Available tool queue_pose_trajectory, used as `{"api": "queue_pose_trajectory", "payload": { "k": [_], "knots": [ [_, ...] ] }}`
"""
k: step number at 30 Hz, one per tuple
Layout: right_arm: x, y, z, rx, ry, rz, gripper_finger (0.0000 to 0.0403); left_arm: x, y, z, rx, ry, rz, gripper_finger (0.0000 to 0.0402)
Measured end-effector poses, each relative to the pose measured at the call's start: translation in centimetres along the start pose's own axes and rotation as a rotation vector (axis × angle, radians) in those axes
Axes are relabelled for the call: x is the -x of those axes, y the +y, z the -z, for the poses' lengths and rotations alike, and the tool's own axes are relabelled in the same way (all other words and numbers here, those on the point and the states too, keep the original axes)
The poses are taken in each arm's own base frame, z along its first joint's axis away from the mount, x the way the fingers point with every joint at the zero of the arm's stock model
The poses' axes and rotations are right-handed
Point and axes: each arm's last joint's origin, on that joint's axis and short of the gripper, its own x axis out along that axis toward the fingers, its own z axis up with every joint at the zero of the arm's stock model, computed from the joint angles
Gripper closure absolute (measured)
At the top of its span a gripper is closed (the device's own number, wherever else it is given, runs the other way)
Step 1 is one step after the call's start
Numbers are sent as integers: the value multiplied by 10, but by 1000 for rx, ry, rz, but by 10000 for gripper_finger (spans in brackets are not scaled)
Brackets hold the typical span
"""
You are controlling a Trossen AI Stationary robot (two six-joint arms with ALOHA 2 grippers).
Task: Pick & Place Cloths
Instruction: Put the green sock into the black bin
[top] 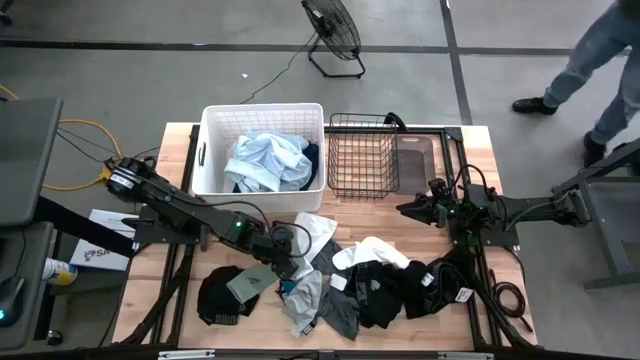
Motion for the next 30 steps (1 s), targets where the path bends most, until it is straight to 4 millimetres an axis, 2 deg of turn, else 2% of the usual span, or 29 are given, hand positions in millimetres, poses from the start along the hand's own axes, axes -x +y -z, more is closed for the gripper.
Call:
{"api": "queue_pose_trajectory", "payload": {
  "k": [5,9,11,16,20,26,30],
  "knots": [
    [0,0,0,0,2,0,165,0,0,0,0,1,-2,291],
    [0,1,1,0,33,-20,165,0,0,0,-1,3,-5,370],
    [0,1,1,0,34,-20,165,0,0,0,-2,4,-4,392],
    [0,1,1,-6,33,-20,165,0,0,1,-5,46,18,398],
    [0,2,0,-9,24,-34,165,9,-2,1,-3,69,61,399],
    [0,3,-1,-10,18,-44,165,41,-16,-8,-35,11,149,400],
    [0,4,-1,-7,27,-67,165,64,-31,-21,-81,-61,219,400]
  ]
}}
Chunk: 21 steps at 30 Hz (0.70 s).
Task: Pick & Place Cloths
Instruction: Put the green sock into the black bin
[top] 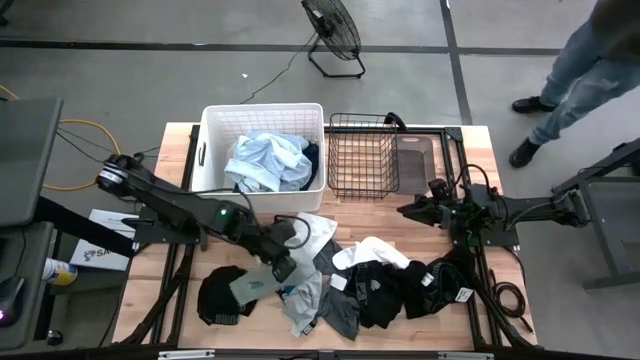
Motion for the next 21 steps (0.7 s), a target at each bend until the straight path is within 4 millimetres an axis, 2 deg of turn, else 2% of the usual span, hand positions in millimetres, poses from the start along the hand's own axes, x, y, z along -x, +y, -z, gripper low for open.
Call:
{"api": "queue_pose_trajectory", "payload": {
  "k": [3,10,17,21],
  "knots": [
    [0,3,-2,5,-7,-40,165,14,-14,-16,-41,-77,46,400],
    [2,17,-9,82,-89,-170,165,47,-31,-63,-98,-305,80,401],
    [2,29,-20,250,-194,-137,165,82,-42,-108,-157,-550,198,401],
    [1,35,-26,337,-264,-95,165,96,-39,-130,-166,-699,235,401]
  ]
}}
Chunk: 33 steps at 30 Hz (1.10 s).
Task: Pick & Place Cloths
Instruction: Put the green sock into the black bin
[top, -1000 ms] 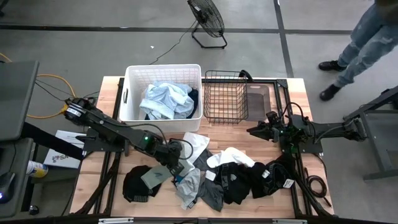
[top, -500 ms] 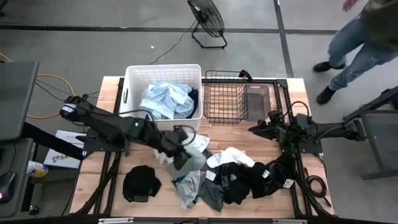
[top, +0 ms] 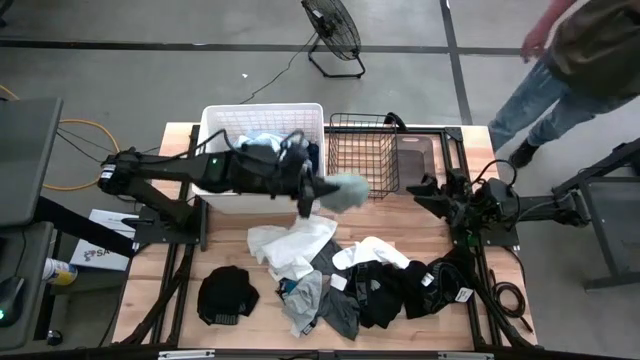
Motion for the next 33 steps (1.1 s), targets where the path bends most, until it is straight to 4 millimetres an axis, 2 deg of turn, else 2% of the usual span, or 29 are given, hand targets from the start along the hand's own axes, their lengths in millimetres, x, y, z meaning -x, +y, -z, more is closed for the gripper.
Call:
{"api": "queue_pose_trajectory", "payload": {
  "k": [10,16,26,33],
  "knots": [
    [-3,0,-6,101,-74,105,165,0,19,-45,-36,-348,-54,401],
    [-5,-1,-5,103,-72,132,165,-12,24,-59,-72,-550,-60,401],
    [-8,-2,-5,125,-87,144,165,-39,38,-54,0,-779,-292,401],
    [-10,-4,-2,132,-65,165,165,-51,42,-51,54,-876,-303,401]
  ]
}}
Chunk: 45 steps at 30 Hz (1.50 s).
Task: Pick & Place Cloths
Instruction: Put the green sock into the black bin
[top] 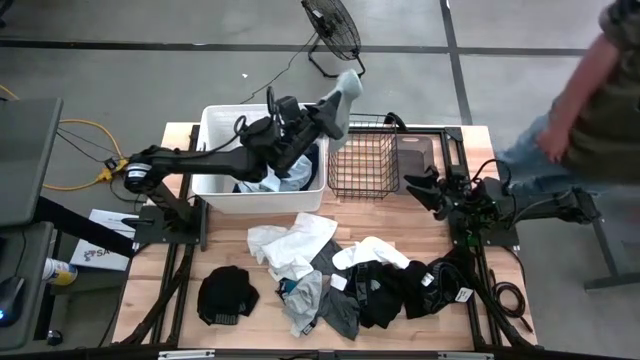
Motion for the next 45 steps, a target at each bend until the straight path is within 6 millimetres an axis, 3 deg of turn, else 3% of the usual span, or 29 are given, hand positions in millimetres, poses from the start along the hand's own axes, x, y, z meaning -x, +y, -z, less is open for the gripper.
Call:
{"api": "queue_pose_trajectory", "payload": {
  "k": [15,34,39,45],
  "knots": [
    [-4,-1,1,61,-16,25,165,-16,-18,-4,-54,-48,3,401],
    [-5,0,0,80,-19,30,165,-16,-19,-3,-54,-25,39,401],
    [-11,17,-23,199,-67,-10,165,-22,-14,1,-25,65,122,401],
    [-25,42,-57,400,-13,15,165,-37,5,5,77,294,264,401]
  ]
}}
